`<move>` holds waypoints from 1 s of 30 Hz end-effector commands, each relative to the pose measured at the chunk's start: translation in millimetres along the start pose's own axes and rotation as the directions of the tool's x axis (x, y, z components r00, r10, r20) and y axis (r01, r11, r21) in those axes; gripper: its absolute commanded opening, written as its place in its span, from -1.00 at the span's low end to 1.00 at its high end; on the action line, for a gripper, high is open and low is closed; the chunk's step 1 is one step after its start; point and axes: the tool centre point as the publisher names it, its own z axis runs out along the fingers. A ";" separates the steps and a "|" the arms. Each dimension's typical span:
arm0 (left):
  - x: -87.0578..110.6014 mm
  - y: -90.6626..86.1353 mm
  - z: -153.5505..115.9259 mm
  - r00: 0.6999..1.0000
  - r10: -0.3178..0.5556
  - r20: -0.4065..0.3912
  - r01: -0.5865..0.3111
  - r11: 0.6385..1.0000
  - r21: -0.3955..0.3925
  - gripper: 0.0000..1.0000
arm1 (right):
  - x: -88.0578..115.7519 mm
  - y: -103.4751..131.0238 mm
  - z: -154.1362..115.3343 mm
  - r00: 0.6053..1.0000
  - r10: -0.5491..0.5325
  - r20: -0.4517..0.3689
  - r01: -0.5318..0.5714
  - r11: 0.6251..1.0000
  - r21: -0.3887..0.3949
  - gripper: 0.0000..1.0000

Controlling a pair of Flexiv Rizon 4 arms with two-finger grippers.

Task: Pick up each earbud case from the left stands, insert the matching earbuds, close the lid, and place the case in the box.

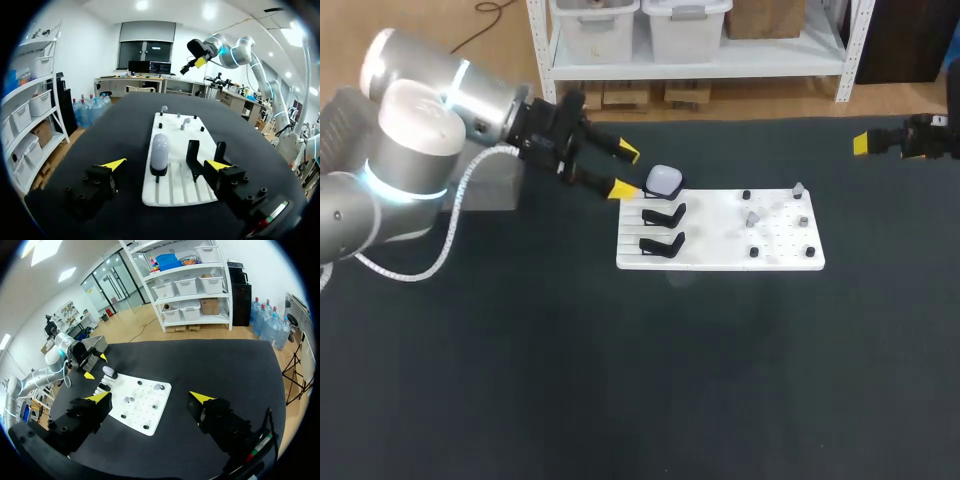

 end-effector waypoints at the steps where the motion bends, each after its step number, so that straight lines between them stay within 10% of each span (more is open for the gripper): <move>1: -1.8 8.0 -1.0 1.000 -0.010 0.010 0.009 0.998 0.054 1.00 | 0.0 0.1 -0.4 1.000 0.000 0.000 0.000 1.000 0.001 1.00; 30: -7.8 7.5 -0.6 0.998 0.019 0.066 -0.020 1.000 0.009 1.00 | 0.0 0.1 -0.4 1.000 0.000 0.000 0.000 1.000 0.001 1.00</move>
